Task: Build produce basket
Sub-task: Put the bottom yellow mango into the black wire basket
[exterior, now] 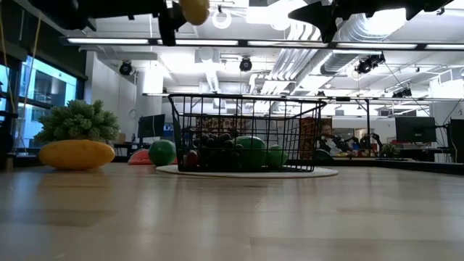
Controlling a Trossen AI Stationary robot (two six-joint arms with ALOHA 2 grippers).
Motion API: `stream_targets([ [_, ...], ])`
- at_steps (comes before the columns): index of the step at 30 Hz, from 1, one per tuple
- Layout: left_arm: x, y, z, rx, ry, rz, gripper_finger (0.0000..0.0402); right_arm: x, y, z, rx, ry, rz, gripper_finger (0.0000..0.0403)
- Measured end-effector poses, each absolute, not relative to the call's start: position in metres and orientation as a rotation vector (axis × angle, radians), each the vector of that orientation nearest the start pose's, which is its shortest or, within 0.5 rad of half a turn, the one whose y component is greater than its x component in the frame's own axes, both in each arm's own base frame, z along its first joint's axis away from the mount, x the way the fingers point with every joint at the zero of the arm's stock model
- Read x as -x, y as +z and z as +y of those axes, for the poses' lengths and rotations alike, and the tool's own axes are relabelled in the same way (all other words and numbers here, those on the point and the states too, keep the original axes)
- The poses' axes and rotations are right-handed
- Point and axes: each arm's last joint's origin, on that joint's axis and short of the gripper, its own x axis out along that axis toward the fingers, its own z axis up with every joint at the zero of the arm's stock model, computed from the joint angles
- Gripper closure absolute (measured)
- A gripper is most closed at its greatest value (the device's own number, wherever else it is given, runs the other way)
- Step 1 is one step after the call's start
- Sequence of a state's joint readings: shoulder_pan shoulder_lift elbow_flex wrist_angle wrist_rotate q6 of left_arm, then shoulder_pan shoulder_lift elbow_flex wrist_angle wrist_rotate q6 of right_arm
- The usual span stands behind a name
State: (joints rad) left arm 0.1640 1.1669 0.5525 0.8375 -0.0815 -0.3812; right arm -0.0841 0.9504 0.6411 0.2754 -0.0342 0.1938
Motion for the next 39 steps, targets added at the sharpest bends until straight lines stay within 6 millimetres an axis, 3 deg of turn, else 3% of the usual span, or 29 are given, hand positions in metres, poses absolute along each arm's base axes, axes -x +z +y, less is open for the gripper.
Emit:
stream_targets([
  [39,-0.2423,0.2722,0.041,0.391,0.16,-0.231,0.0165,-0.2142,0.3004,-0.017,-0.201,-0.048,0.0,0.0158],
])
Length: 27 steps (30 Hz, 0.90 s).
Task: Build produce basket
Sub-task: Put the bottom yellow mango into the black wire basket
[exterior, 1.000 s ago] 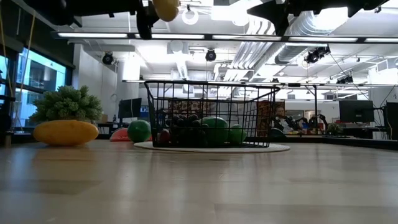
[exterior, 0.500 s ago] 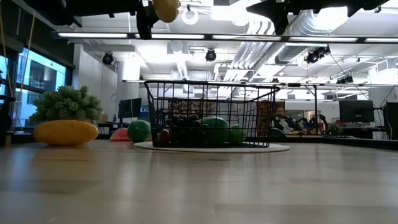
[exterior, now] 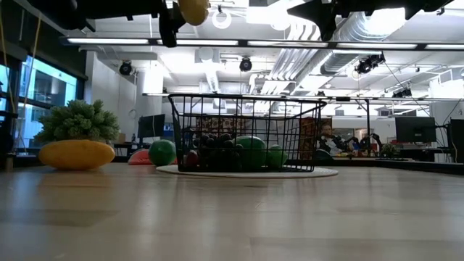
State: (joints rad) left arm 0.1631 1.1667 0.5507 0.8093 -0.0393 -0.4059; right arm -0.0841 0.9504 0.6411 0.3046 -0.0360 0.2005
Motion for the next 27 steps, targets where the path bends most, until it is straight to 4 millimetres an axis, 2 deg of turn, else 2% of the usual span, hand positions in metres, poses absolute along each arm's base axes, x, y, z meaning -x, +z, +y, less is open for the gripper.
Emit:
stream_targets([
  [5,-0.242,0.273,0.043,0.399,0.213,-0.241,0.0165,-0.214,0.3,-0.017,-0.201,-0.05,0.0,0.0158],
  [9,-0.25,0.288,0.047,0.399,0.264,-0.198,0.0165,-0.214,0.3,-0.017,-0.206,-0.051,0.0,0.0158],
  [15,-0.272,0.315,0.066,0.328,0.36,0.028,0.0165,-0.214,0.3,-0.017,-0.207,-0.05,-0.001,0.0158],
  [20,-0.298,0.326,0.093,0.268,0.437,0.219,0.0165,-0.214,0.3,-0.017,-0.209,-0.051,-0.001,0.0158],
  [24,-0.319,0.321,0.113,0.208,0.459,0.353,0.0165,-0.214,0.3,-0.017,-0.209,-0.051,-0.001,0.0158],
  [27,-0.337,0.307,0.125,0.177,0.44,0.439,0.0165,-0.214,0.3,-0.017,-0.209,-0.051,-0.001,0.0158],
])
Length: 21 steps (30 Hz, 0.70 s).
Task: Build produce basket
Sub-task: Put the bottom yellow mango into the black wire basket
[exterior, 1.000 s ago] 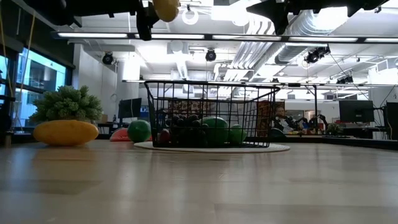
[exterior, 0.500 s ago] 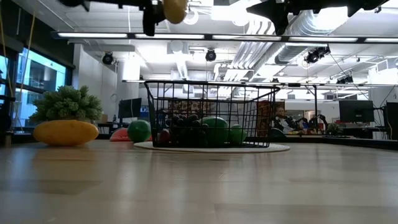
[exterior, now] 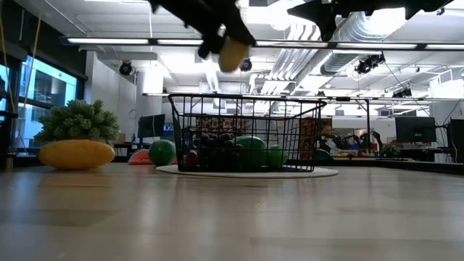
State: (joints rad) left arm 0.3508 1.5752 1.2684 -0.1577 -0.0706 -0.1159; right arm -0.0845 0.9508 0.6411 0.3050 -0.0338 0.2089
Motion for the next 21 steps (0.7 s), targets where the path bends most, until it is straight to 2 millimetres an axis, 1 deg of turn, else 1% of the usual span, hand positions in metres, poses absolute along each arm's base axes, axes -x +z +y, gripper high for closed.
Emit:
stream_targets([
  [5,-0.362,0.269,0.143,0.158,0.443,0.551,0.0165,-0.214,0.301,-0.017,-0.208,-0.05,-0.011,0.0158],
  [8,-0.377,0.248,0.149,0.176,0.398,0.559,0.0165,-0.214,0.302,-0.017,-0.208,-0.049,-0.02,0.0158],
  [11,-0.391,0.237,0.152,0.183,0.336,0.506,0.0165,-0.214,0.302,-0.017,-0.208,-0.049,-0.022,0.0158],
  [14,-0.401,0.228,0.151,0.174,0.325,0.473,0.0165,-0.214,0.302,-0.017,-0.228,-0.049,-0.023,0.0158],
  [17,-0.405,0.215,0.151,0.184,0.307,0.497,0.0165,-0.214,0.302,-0.017,-0.238,-0.048,-0.023,0.0158],
  [21,-0.408,0.204,0.15,0.218,0.209,0.522,0.0165,-0.214,0.302,-0.017,-0.238,-0.048,-0.023,0.0158],
])
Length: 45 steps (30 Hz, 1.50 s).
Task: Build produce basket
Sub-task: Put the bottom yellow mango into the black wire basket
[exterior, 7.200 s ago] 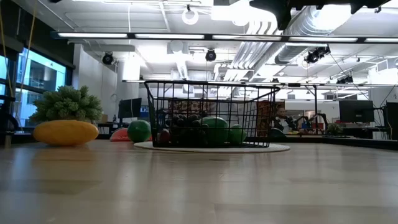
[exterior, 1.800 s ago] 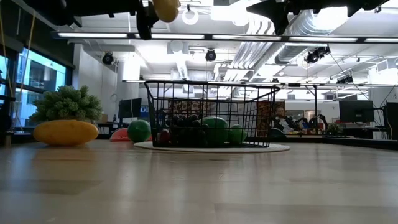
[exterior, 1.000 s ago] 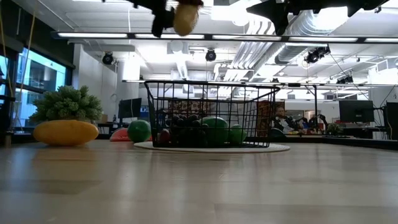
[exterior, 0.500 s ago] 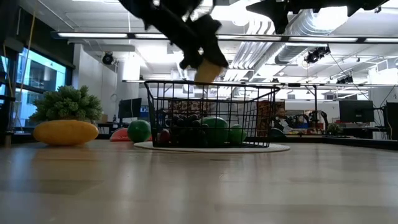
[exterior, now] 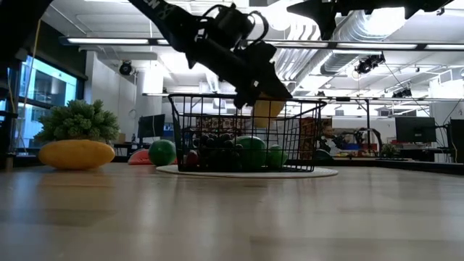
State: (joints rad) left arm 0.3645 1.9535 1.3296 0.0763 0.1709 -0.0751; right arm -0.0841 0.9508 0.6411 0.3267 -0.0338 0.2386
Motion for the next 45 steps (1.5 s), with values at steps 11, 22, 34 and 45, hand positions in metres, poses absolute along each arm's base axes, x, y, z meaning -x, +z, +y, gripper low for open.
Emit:
stream_targets([
  [11,-0.41,0.189,0.152,0.234,0.197,0.563,0.0163,-0.214,0.302,-0.017,-0.238,-0.048,-0.022,0.0158],
  [22,-0.412,0.176,0.149,0.245,0.195,0.607,0.0156,-0.214,0.302,-0.017,-0.238,-0.048,-0.022,0.0158],
  [34,-0.412,0.176,0.149,0.241,0.201,0.608,0.0148,-0.214,0.302,-0.017,-0.238,-0.049,-0.022,0.0158],
  [45,-0.412,0.176,0.149,0.244,0.198,0.616,0.0075,-0.214,0.302,-0.017,-0.238,-0.048,-0.022,0.0158],
])
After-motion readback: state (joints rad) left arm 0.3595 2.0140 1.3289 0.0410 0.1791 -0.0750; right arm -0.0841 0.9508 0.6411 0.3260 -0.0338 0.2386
